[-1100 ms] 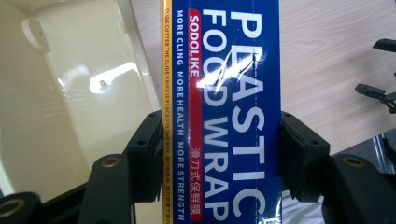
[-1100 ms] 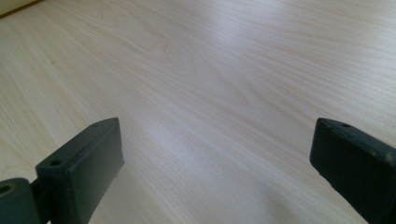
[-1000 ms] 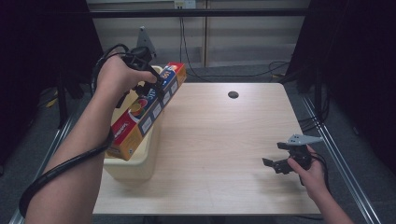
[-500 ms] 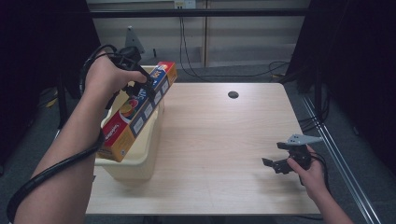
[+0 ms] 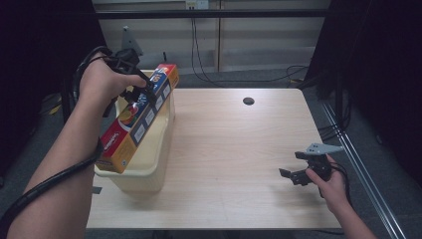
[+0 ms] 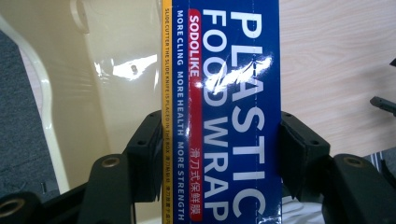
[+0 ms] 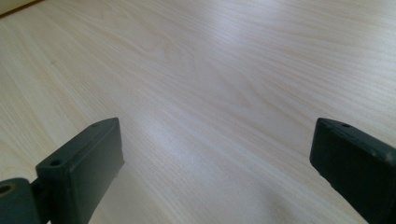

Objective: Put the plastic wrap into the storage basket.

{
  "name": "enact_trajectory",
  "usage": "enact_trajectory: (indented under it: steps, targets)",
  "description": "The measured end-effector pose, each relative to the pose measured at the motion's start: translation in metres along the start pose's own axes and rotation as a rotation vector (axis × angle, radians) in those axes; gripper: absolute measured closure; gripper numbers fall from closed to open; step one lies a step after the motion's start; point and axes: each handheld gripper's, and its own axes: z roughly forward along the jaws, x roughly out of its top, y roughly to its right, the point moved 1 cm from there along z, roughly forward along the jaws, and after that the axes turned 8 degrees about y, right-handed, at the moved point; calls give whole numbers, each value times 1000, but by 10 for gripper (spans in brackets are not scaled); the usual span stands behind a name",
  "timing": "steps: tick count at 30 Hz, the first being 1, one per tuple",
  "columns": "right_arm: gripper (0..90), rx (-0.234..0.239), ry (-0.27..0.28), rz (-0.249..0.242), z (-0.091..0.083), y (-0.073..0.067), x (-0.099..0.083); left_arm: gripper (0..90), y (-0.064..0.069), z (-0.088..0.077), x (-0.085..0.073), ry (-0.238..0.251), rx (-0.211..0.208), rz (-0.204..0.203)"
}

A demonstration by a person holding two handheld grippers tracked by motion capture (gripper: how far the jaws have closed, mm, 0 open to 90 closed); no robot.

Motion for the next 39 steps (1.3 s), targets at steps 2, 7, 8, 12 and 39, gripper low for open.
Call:
enact_trajectory:
  steps: [2, 7, 8, 12, 39]
  targets:
    - [23, 2, 1, 1, 0, 0, 0, 411, -4, -1, -1, 9, 12, -9]
    - [23, 2, 3, -2, -1, 1, 0, 411, -8, -1, -4, 10, 26, -27]
    - [23, 0, 4, 0, 0, 1, 0, 411, -9, 0, -4, 9, 27, -32]
    - [23, 3, 2, -2, 0, 0, 0, 411, -15, 1, -8, 11, 39, -45]
    - [23, 0, 8, 0, -1, 0, 1, 409, -30, 17, -21, 10, 72, -113]
